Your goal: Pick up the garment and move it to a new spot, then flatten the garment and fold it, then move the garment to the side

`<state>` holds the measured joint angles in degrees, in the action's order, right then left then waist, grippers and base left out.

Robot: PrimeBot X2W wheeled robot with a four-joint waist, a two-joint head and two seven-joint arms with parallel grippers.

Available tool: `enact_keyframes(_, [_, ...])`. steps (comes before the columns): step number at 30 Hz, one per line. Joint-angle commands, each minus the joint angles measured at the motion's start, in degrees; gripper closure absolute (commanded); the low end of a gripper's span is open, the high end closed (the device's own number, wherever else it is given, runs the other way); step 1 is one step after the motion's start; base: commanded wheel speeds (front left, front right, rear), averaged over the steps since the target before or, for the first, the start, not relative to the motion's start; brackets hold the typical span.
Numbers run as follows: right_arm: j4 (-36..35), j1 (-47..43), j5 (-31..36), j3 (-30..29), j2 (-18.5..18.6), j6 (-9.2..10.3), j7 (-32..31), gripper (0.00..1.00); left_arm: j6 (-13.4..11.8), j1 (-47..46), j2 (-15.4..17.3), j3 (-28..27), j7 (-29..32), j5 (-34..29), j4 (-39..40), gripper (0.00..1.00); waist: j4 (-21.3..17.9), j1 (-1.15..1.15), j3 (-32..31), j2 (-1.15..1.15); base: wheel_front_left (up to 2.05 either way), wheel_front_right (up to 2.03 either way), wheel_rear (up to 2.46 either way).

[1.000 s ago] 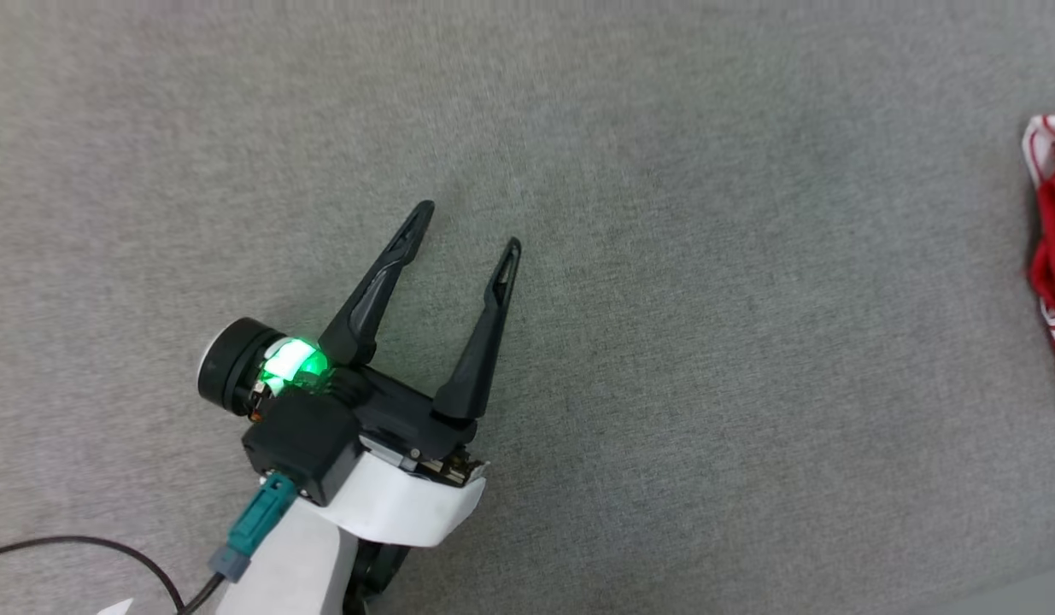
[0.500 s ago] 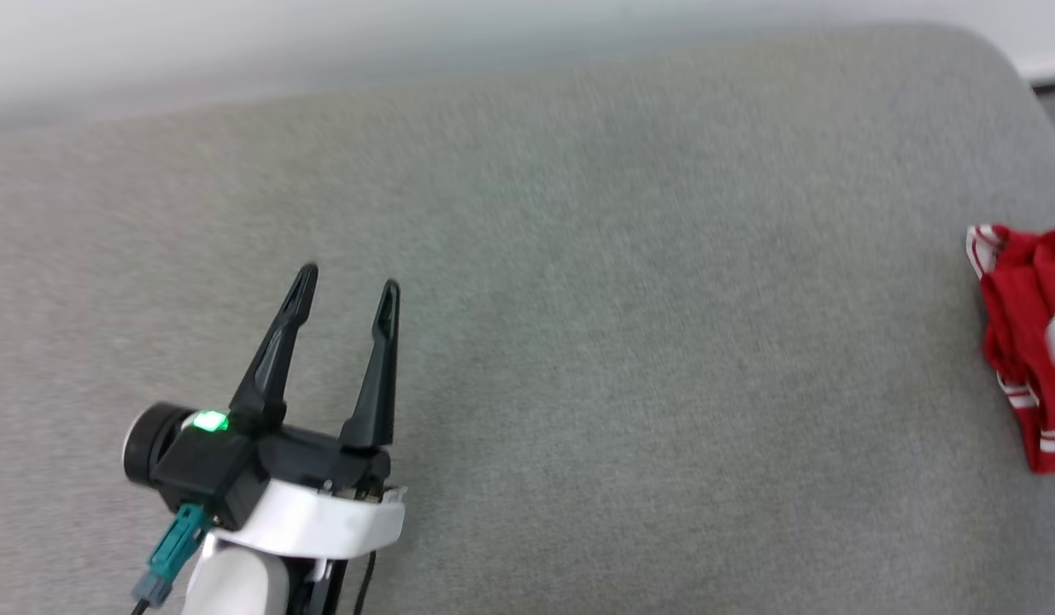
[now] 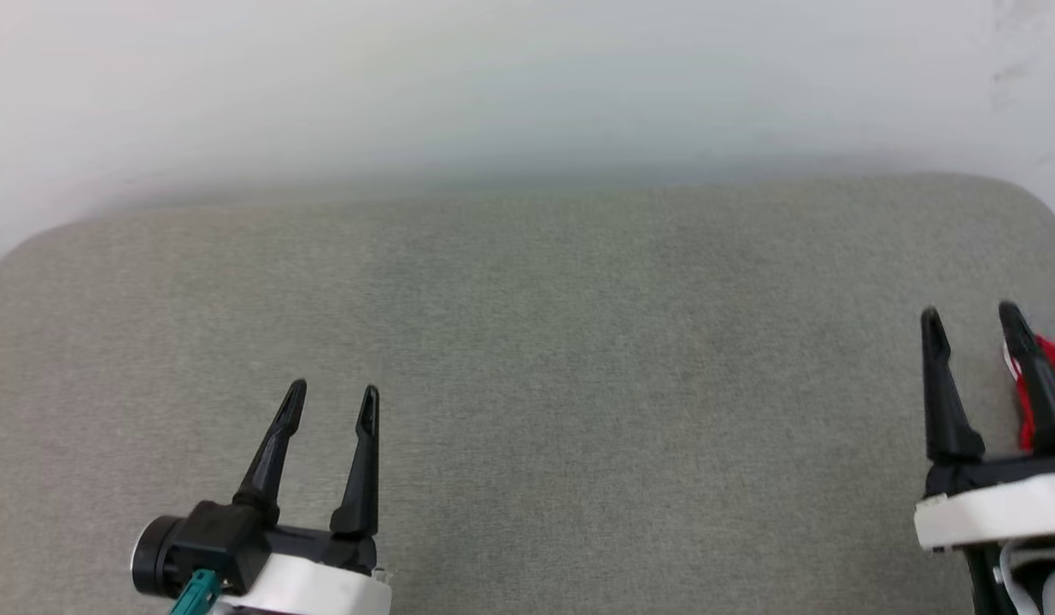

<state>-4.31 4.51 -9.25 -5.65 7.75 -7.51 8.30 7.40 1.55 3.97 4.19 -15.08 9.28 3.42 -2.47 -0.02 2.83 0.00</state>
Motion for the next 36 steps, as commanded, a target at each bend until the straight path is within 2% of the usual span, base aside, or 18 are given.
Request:
enact_keyframes(1, [0.3, -1.8, -0.9, -0.9, -0.8, 0.07, 1.1, 0.00, 0.0, 1.0, -0.2, -0.4, -0.1, -0.4, -0.3, 0.00, 1.7, 0.02, -1.8, 0.00, 0.00, 0.00, 0.00])
enact_keyframes(6, [2.7, -6.2, -3.8, -1.2, -3.5, 0.04, 3.8, 0.00, -0.4, 2.9, -0.7, -1.2, -0.1, -0.8, -1.3, 0.00, 2.4, 0.02, -2.3, 0.00, 0.00, 0.00, 0.00])
enact_keyframes(9, [4.6, -7.4, -3.3, -0.1, -4.0, 0.04, 5.0, 0.00, -0.6, 3.0, -0.9, -1.5, -0.1, -1.2, -2.4, 0.00, 2.6, 0.02, -2.2, 0.00, 0.00, 0.00, 0.00])
enact_keyframes(19, [6.9, -6.5, -1.4, 1.2, -4.8, 0.04, 6.7, 0.00, -1.3, 2.9, -1.1, -1.8, -0.1, -0.8, -6.0, 0.00, 2.6, 0.02, -1.6, 0.00, 0.00, 0.00, 0.00])
enact_keyframes(25, [6.9, -6.1, -1.2, 1.4, -4.9, 0.04, 6.9, 0.00, -3.3, 2.7, -1.1, -2.2, -0.1, -0.7, -7.2, 0.00, 2.7, 0.02, -1.6, 0.00, 0.00, 0.00, 0.00])
enact_keyframes(36, [6.2, -6.4, -0.9, 1.1, -5.0, 0.04, 6.9, 0.00, -3.6, 2.3, -1.1, -1.8, -0.1, 0.5, -6.5, 0.00, 2.7, 0.02, -1.6, 0.00, 0.00, 0.00, 0.00])
